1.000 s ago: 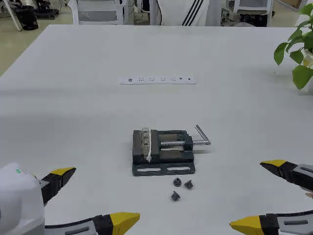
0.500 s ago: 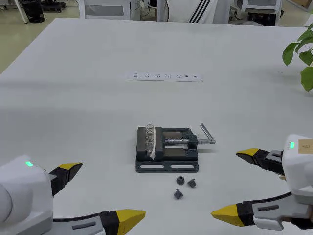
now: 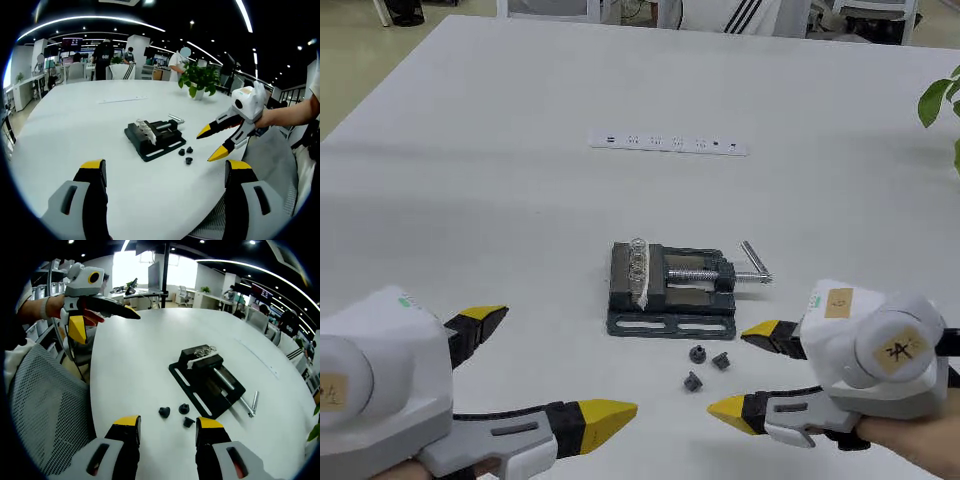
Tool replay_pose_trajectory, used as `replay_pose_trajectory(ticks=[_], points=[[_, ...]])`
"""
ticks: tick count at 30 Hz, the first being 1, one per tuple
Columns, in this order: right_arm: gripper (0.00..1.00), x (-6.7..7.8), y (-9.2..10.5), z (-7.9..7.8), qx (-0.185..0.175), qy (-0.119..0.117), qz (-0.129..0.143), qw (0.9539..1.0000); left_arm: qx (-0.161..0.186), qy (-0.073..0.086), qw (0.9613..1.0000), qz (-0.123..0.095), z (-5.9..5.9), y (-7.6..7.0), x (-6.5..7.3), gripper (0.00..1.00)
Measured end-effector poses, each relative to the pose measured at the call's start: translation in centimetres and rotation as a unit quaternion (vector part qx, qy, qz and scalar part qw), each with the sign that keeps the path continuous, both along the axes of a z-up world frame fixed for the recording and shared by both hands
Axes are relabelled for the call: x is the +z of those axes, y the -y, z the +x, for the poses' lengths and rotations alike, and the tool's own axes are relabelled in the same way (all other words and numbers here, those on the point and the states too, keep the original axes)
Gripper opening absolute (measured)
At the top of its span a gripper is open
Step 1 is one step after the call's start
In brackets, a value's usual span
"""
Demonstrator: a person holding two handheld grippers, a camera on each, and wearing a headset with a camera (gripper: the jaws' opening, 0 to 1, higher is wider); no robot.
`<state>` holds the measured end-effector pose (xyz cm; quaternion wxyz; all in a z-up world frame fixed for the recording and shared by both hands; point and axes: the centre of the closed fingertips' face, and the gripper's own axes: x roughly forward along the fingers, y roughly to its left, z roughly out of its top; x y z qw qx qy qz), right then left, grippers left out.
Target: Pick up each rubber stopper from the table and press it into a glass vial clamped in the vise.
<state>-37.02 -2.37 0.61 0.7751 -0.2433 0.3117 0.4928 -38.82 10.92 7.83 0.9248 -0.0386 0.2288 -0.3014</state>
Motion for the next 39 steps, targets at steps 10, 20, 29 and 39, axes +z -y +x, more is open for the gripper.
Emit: replay_pose_trajectory(ticks=[10,20,29,39], points=[[0.11,-1.5,-1.3,0.4,0.004,0.007,-0.010,0.9999,0.002,-0.006,1.0000,-0.005,-0.4,0.0,-0.3,0.97],[0.01,-2.4,-1.8,0.5,0.008,0.003,-0.021,0.9997,0.009,-0.013,0.9998,-0.012,-0.9,-0.3,-0.8,0.96],[0.00,-2.8,-2.0,0.4,0.012,-0.001,-0.022,0.9997,0.011,-0.018,0.9997,-0.014,-1.2,-0.4,-1.1,0.95],[0.00,-2.9,-1.8,0.2,0.015,-0.015,-0.020,0.9996,0.009,-0.022,0.9996,-0.013,-1.3,-0.4,-1.3,0.94]])
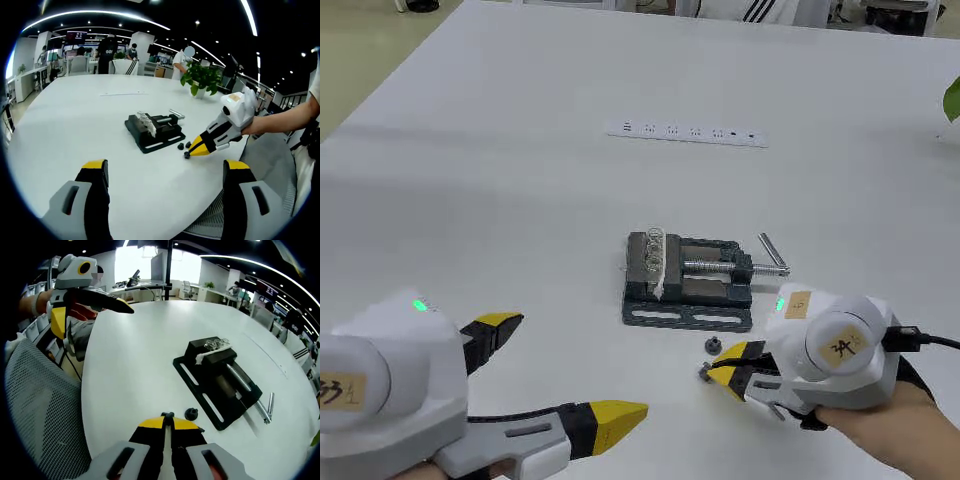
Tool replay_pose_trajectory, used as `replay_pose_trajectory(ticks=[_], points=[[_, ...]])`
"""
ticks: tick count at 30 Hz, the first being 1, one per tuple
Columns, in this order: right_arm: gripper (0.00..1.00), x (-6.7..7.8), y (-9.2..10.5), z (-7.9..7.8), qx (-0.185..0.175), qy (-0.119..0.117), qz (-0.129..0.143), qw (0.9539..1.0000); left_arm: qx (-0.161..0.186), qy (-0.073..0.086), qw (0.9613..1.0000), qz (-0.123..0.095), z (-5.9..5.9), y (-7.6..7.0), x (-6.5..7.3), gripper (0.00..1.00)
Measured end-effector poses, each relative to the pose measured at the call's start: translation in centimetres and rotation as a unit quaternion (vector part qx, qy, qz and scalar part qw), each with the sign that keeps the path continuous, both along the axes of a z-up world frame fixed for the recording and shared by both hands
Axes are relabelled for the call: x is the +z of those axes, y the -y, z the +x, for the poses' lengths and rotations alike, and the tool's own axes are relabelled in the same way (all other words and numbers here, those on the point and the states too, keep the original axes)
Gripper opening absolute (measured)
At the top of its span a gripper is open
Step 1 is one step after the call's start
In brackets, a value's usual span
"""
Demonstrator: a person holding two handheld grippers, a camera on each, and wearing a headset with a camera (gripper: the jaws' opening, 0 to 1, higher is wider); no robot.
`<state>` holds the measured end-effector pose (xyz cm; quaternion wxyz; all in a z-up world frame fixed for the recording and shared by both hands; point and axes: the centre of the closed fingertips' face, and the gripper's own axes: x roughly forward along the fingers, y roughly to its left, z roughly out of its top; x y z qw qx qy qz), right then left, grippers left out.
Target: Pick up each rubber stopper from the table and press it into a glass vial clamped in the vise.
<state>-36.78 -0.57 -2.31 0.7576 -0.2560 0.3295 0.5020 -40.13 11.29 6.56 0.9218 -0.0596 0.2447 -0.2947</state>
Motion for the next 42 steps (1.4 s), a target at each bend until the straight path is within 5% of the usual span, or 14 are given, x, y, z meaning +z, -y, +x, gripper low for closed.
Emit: replay_pose_trajectory(ticks=[13,18,23,32,42], points=[[0.00,0.0,0.6,-0.1,0.003,-0.010,-0.006,0.9999,-0.009,-0.004,1.0000,0.001,-0.1,0.8,-0.1,0.92],[0.00,0.9,0.4,0.2,0.015,0.025,-0.003,0.9996,-0.009,-0.008,0.9999,-0.011,0.1,1.2,0.0,0.89],[0.00,3.9,-0.4,0.6,0.033,0.069,0.015,0.9970,-0.006,-0.017,0.9991,-0.038,0.7,1.5,0.3,0.80],[0.00,9.5,-1.5,0.7,0.098,0.165,0.027,0.9811,-0.022,-0.050,0.9938,-0.096,2.0,3.3,0.8,0.55],[0.00,11.9,-2.4,-0.9,0.169,0.228,0.012,0.9589,-0.070,-0.054,0.9896,-0.113,2.9,5.8,2.0,0.37]])
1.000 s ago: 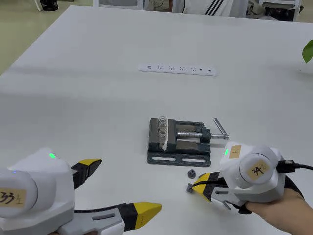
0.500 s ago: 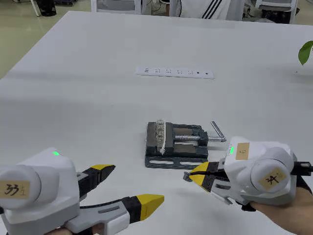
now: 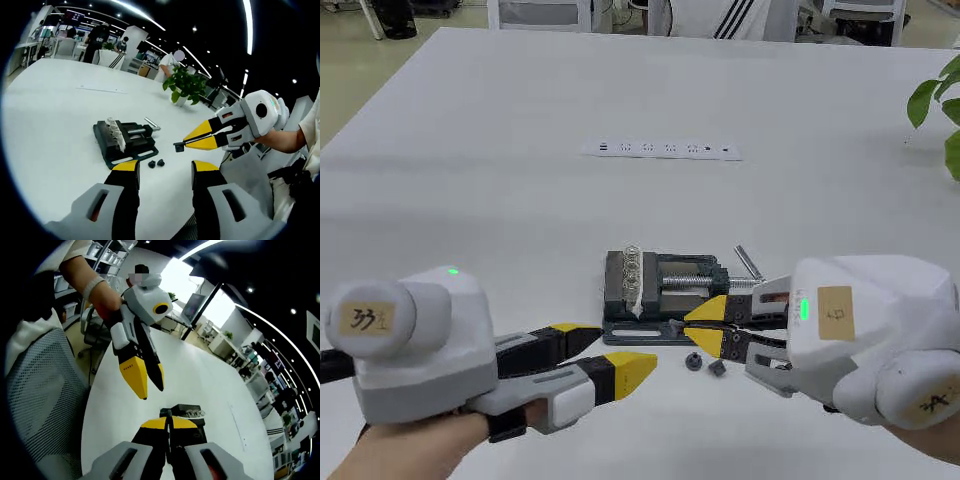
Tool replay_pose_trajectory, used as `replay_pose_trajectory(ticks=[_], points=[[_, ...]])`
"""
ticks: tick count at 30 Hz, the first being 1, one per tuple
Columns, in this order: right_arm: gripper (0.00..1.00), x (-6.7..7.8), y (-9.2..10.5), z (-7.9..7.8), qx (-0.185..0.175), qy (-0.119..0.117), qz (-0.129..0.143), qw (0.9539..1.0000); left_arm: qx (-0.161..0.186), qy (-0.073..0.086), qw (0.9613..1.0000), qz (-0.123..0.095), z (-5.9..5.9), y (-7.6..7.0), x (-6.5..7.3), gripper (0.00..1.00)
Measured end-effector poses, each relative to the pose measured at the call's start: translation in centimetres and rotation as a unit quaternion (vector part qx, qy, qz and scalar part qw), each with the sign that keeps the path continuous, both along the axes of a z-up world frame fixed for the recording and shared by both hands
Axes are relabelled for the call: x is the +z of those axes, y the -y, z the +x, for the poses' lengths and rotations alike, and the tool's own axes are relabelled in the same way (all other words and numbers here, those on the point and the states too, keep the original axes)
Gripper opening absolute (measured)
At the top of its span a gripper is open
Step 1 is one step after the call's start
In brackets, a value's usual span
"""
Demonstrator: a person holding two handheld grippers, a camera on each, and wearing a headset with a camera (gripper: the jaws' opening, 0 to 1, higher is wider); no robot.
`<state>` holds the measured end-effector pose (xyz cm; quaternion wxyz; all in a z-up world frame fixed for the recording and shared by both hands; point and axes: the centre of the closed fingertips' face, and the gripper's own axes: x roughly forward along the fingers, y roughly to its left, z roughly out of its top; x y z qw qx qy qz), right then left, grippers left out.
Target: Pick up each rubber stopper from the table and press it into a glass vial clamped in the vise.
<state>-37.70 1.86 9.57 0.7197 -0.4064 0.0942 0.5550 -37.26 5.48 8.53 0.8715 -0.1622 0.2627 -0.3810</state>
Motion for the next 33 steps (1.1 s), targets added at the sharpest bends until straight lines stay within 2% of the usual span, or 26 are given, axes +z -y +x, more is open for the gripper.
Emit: replay_pose_trajectory(ticks=[4,8,10,13,25,31,33], points=[[0.00,0.7,-0.5,-0.7,0.027,0.020,0.003,0.9994,-0.029,-0.004,0.9995,-0.008,-0.3,1.1,0.3,0.26],[0.00,1.0,-0.7,-1.2,0.038,0.024,0.002,0.9990,-0.051,-0.005,0.9986,-0.015,-0.6,2.0,0.6,0.18],[0.00,1.1,-0.8,-1.3,0.041,0.025,0.003,0.9988,-0.053,-0.004,0.9985,-0.015,-0.5,2.1,0.7,0.17],[0.00,1.2,-0.8,-1.4,0.045,0.027,0.005,0.9986,-0.050,-0.010,0.9983,-0.029,-0.4,2.3,0.9,0.15],[0.00,1.5,-1.2,-1.9,0.058,0.030,0.015,0.9978,-0.062,-0.026,0.9955,-0.067,-1.3,2.8,1.7,0.05],[0.00,1.6,-1.2,-2.1,0.060,0.027,0.018,0.9977,-0.059,-0.032,0.9948,-0.076,-1.6,2.7,1.7,0.04],[0.00,1.5,-1.2,-2.2,0.059,0.022,0.019,0.9978,-0.060,-0.025,0.9956,-0.068,-1.7,2.8,1.7,0.04]])
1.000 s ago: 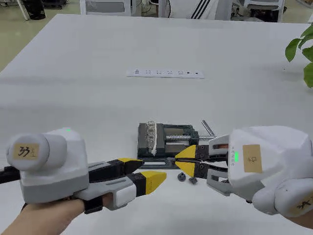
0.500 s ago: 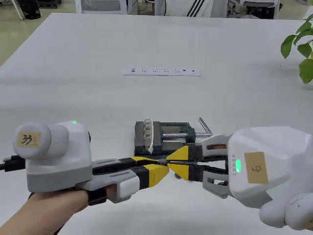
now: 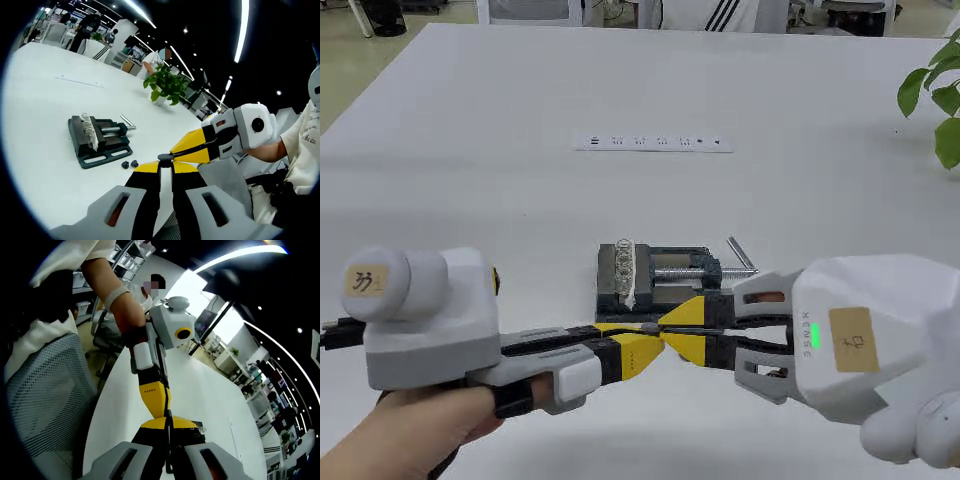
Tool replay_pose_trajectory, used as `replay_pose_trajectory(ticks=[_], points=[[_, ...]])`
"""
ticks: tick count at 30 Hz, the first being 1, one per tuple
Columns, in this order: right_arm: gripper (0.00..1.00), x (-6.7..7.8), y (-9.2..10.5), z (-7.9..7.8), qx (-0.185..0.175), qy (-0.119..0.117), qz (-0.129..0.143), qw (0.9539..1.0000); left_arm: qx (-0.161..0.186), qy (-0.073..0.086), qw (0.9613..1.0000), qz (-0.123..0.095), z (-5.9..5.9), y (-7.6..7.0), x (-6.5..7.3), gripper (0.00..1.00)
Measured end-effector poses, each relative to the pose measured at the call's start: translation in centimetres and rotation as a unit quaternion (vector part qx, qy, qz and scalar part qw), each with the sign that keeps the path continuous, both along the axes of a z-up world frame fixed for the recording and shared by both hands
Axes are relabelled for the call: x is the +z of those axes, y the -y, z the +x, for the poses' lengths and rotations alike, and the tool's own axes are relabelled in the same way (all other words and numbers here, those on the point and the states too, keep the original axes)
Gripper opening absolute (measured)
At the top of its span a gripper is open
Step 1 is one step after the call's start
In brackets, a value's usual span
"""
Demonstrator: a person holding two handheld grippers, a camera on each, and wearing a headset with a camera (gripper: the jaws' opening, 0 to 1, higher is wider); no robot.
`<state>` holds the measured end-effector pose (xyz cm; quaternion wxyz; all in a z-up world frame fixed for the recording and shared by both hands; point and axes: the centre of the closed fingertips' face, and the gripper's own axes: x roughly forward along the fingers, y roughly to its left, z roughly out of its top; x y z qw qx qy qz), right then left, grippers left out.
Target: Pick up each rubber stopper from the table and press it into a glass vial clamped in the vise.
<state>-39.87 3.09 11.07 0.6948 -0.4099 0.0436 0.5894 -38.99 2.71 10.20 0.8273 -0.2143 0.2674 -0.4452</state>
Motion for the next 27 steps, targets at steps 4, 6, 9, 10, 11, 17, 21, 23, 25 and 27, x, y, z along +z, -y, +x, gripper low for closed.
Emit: replay_pose_trajectory(ticks=[4,6,9,10,11,17,21,23,25,27], points=[[0.00,-0.21,0.05,-0.14,0.002,0.001,-0.004,1.0000,-0.003,0.013,0.9998,0.015,-0.10,0.08,-0.18,0.03],[0.00,-0.24,0.09,-0.22,0.003,-0.003,-0.004,1.0000,-0.004,0.011,0.9998,0.015,-0.12,0.06,-0.25,0.03],[0.00,-0.26,0.12,-0.29,0.003,-0.006,-0.005,1.0000,-0.006,0.011,0.9998,0.016,-0.12,0.04,-0.31,0.03],[0.00,-0.27,0.13,-0.30,0.002,-0.006,-0.004,1.0000,-0.006,0.011,0.9998,0.017,-0.10,0.04,-0.32,0.03],[0.00,-0.30,0.15,-0.33,0.002,-0.007,-0.004,1.0000,-0.008,0.012,0.9997,0.018,-0.10,0.04,-0.36,0.03],[0.00,-0.43,0.24,-0.28,-0.007,-0.027,-0.002,0.9996,-0.014,0.017,0.9994,0.027,-0.07,0.12,-0.53,0.03],[0.06,-0.30,0.35,-0.18,-0.019,-0.062,0.011,0.9978,-0.027,0.035,0.9979,0.047,-0.22,0.30,-0.66,0.03],[0.12,-0.15,0.52,-0.14,-0.028,-0.094,0.023,0.9949,-0.040,0.052,0.9959,0.063,-0.43,0.40,-0.74,0.03],[0.19,0.12,0.48,-0.23,-0.023,-0.114,0.031,0.9927,-0.046,0.065,0.9944,0.069,-0.51,0.56,-0.57,0.03],[0.23,0.26,0.47,-0.72,-0.018,-0.147,0.038,0.9883,-0.055,0.086,0.9912,0.085,-0.48,0.61,-0.50,0.03]])
